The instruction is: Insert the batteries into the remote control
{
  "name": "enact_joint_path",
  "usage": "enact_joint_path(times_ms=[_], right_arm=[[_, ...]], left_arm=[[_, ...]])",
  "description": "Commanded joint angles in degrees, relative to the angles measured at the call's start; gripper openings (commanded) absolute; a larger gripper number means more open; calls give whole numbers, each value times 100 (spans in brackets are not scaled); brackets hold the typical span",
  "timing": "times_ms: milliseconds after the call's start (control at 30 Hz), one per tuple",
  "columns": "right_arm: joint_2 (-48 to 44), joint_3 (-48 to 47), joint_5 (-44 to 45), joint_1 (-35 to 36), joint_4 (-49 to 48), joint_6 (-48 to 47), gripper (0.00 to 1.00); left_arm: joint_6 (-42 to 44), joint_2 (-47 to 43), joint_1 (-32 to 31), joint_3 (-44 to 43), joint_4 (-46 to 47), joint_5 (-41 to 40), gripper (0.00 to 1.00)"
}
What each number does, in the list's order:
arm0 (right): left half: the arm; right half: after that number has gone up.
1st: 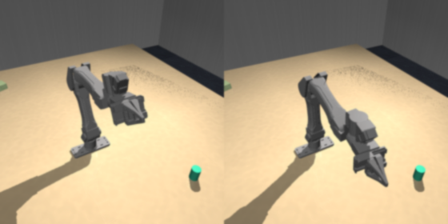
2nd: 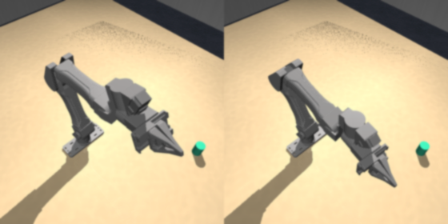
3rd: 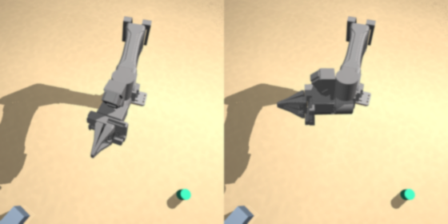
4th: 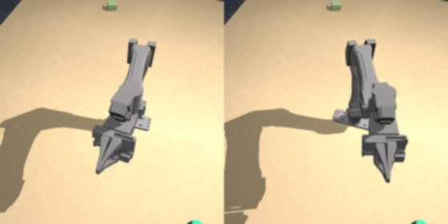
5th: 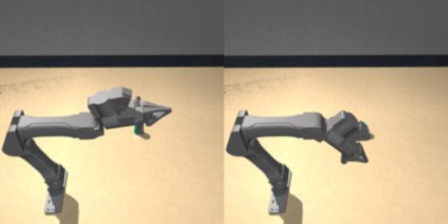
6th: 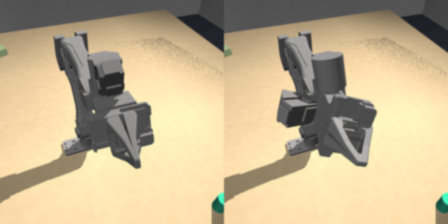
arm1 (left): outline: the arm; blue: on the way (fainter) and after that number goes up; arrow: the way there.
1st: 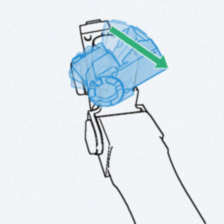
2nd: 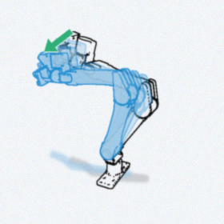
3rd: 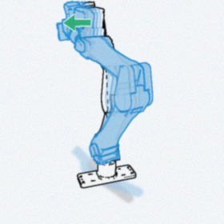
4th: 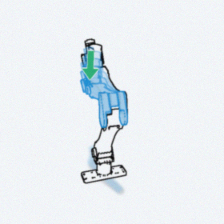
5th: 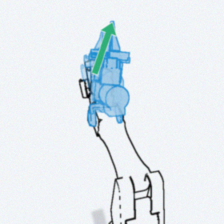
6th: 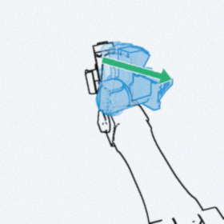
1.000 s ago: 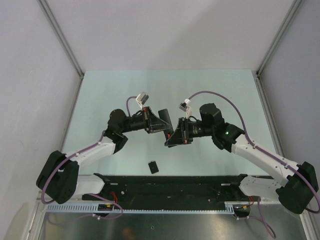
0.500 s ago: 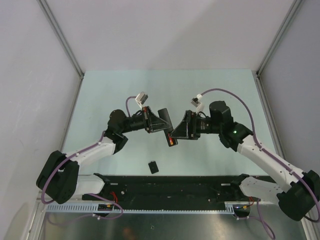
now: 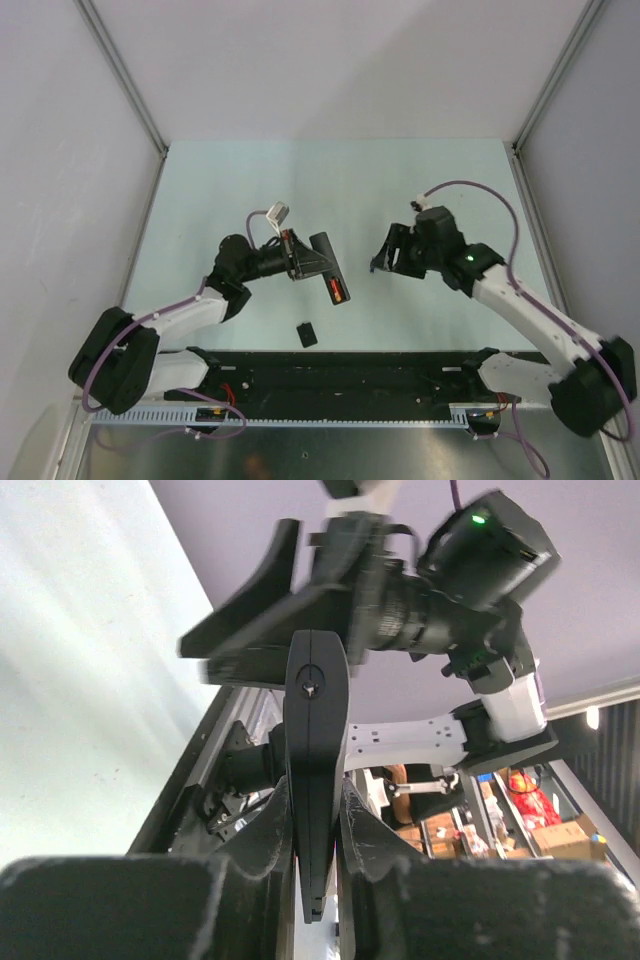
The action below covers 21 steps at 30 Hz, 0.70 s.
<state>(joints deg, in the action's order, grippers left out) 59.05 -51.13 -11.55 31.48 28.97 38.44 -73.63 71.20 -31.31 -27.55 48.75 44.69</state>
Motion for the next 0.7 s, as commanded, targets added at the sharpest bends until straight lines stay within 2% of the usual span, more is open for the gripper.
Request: enact_joint_path(times_ms=[0,167,400,667], right_arm=[[897,68,1365,279,365,-284,63],[1706,270,1621,429,-93,-223,60],[2497,280,1508,297,-954,-187,58],[3428,-230,1577,113,-1359,-415,54]], left_arm=[[366,-675,64,469,118,-363,0],[533,-1221,90,979,20,-461,0],[674,-1714,134,1208,-24,-452,0],[709,-1864,178,1393,-59,-470,0]])
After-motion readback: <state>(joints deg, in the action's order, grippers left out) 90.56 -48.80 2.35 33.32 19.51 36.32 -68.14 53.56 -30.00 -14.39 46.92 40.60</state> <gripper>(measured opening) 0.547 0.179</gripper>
